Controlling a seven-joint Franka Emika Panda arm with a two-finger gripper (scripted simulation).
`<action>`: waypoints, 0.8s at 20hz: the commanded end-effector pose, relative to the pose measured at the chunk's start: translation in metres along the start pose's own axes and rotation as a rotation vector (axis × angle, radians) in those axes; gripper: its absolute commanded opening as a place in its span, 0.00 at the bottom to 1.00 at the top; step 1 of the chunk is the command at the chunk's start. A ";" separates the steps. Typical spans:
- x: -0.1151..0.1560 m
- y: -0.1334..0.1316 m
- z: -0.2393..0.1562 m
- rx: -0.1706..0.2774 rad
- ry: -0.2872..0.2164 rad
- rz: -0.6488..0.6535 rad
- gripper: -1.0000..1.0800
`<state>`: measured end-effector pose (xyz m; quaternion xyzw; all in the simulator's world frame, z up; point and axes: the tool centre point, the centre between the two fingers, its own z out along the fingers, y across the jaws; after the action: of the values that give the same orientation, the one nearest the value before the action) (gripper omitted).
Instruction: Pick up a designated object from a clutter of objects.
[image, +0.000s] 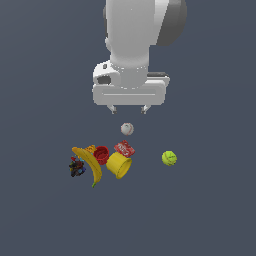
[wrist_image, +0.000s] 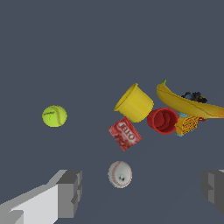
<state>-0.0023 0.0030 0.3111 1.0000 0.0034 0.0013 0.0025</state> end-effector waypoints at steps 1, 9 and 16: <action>0.000 0.000 0.000 0.000 0.000 0.000 0.96; 0.001 0.024 -0.002 0.018 0.000 0.076 0.96; 0.002 0.027 -0.001 0.019 0.000 0.081 0.96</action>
<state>-0.0008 -0.0238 0.3134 0.9992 -0.0383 0.0016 -0.0071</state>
